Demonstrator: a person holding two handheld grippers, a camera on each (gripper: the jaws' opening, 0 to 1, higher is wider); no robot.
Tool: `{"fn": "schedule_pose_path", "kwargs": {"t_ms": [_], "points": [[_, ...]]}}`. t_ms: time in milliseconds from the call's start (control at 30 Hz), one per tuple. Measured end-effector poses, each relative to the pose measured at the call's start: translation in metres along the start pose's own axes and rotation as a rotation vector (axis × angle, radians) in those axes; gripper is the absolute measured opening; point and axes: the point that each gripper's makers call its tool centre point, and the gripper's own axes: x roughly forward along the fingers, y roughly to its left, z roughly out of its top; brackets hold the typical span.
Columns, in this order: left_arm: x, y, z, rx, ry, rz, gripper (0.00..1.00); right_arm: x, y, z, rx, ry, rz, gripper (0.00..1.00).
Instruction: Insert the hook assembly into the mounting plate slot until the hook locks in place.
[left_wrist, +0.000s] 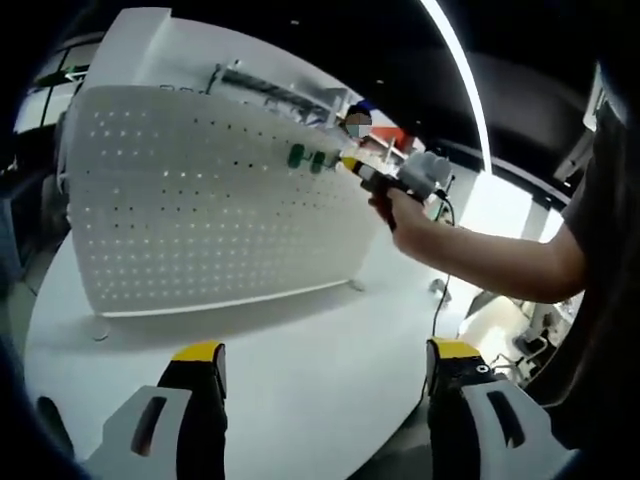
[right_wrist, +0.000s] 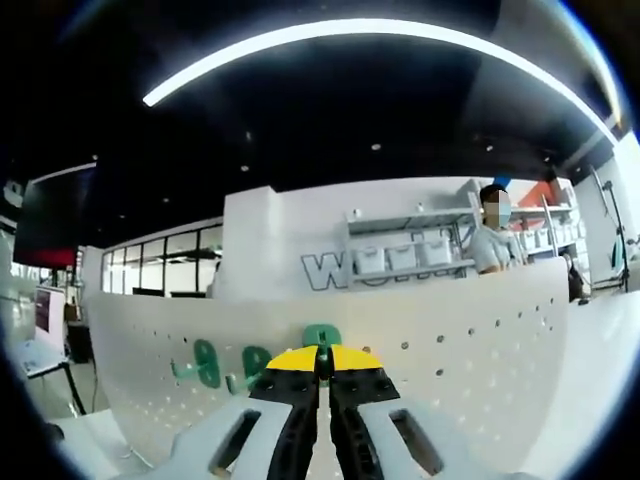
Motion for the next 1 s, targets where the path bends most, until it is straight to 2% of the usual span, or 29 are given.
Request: {"fn": "schedule_pose_path", "kwargs": {"t_ms": [167, 467, 500, 733, 1000], "points": [[-0.001, 0.001, -0.001, 0.002, 0.005, 0.004, 0.84, 0.001, 0.0, -0.001, -0.006, -0.011, -0.004, 0.0], [0.0, 0.003, -0.001, 0.007, 0.012, 0.004, 0.83, 0.002, -0.004, -0.011, -0.014, 0.014, -0.024, 0.0], [0.0, 0.003, -0.001, 0.006, 0.013, 0.004, 0.83, 0.002, -0.004, -0.012, 0.005, 0.015, -0.016, 0.0], [-0.001, 0.004, -0.002, 0.005, 0.015, 0.008, 0.83, 0.003, -0.003, -0.012, -0.017, 0.017, -0.016, 0.0], [-0.004, 0.007, -0.002, -0.001, 0.009, 0.017, 0.82, 0.002, 0.001, -0.009, -0.096, 0.02, -0.021, 0.0]]}}
